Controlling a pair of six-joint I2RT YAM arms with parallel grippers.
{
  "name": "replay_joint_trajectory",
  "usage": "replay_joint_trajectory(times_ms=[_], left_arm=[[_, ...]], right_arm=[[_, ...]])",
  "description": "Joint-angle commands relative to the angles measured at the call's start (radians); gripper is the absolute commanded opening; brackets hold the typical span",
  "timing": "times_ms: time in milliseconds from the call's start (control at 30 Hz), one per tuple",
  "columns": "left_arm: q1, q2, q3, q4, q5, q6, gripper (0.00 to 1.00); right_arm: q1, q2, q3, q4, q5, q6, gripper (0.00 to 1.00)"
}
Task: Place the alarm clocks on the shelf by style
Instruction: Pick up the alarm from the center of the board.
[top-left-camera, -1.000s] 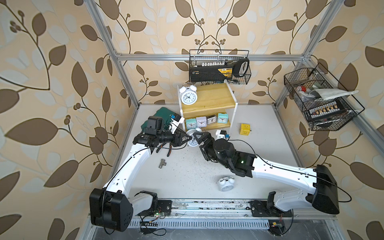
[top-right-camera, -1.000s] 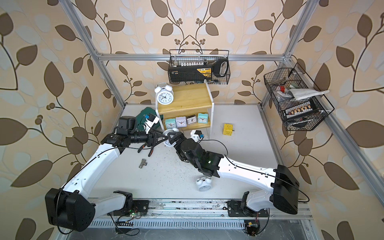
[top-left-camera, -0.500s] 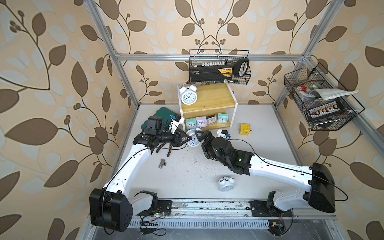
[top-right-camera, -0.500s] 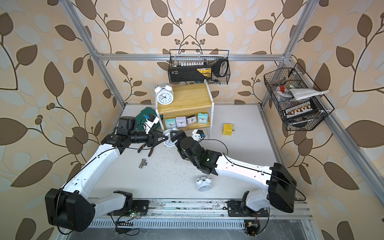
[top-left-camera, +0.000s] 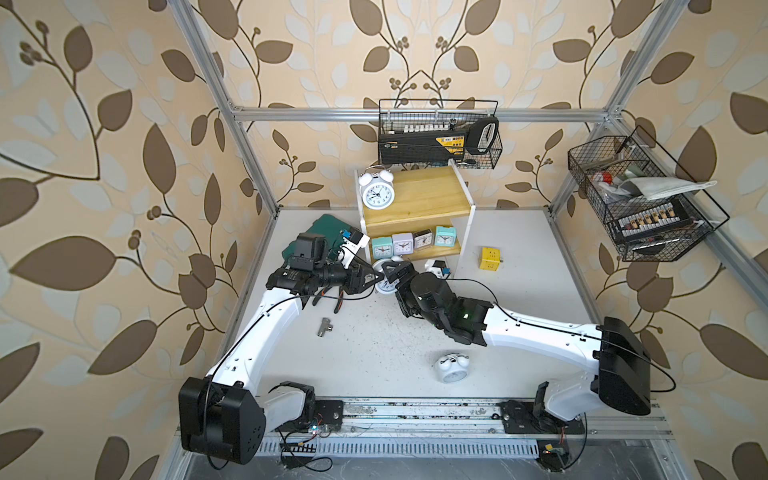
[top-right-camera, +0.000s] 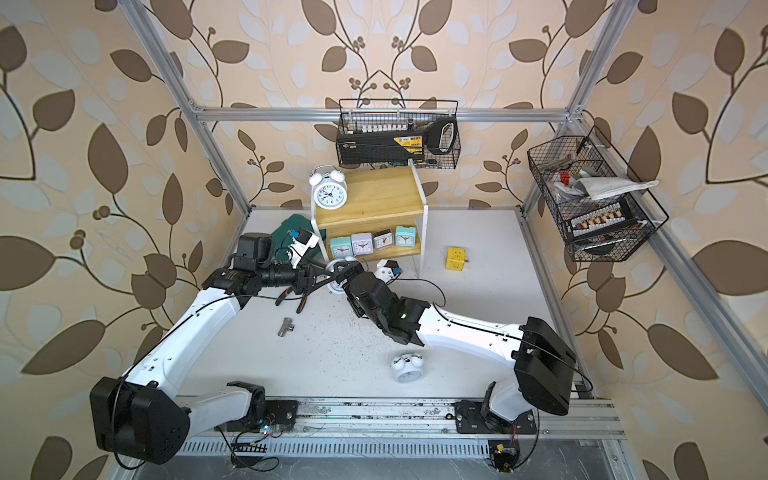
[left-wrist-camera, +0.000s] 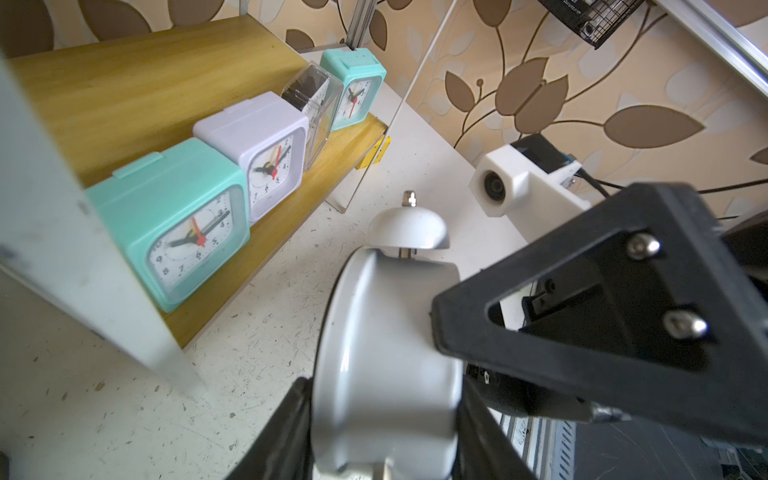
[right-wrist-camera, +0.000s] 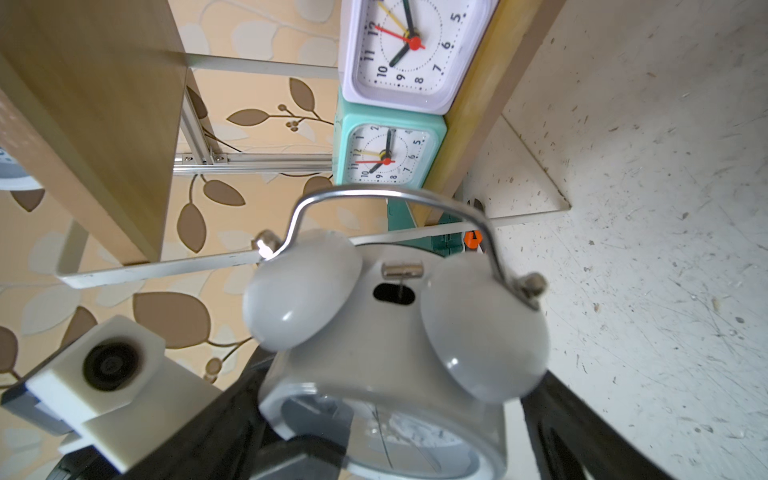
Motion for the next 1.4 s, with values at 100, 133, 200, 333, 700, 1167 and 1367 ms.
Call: replay_joint_trajectory(times_ms=[100, 133, 200, 333, 700, 1167, 1367], left_arm=[[-0.008, -0.044, 0.005, 0.048, 0.028, 0.004, 0.06], [-0.008, -0.044, 0.004, 0.047, 0.027, 0.003, 0.06], [-0.008, -0.044, 0.004, 0.047, 0.025, 0.003, 0.06], [-0.008, -0.044, 0.005, 0.046, 0.020, 0.000, 0.06], [-0.008, -0.043, 0.010, 0.031, 0.022, 0.004, 0.31], [-0.006, -0.039, 0.039, -0.102, 0.138, 0.120, 0.99], [-0.003, -0.036, 0.070, -0.200, 0.175, 0.201, 0.99]], right_arm=[[0.006, 0.032, 0.038, -0.004, 0.034, 0.016, 0.93], [0.006, 0.035, 0.039, -0.004, 0.035, 0.017, 0.92], [0.006, 0.041, 0.042, -0.003, 0.033, 0.020, 0.91], [0.006, 0.052, 0.052, 0.000, 0.026, 0.021, 0.89], [0.001, 0.026, 0.055, -0.030, 0.047, -0.067, 0.69], [-0.089, -0.141, 0.020, -0.161, -0.011, -0.594, 0.60], [-0.090, -0.239, 0.071, -0.326, 0.060, -0.974, 0.60]])
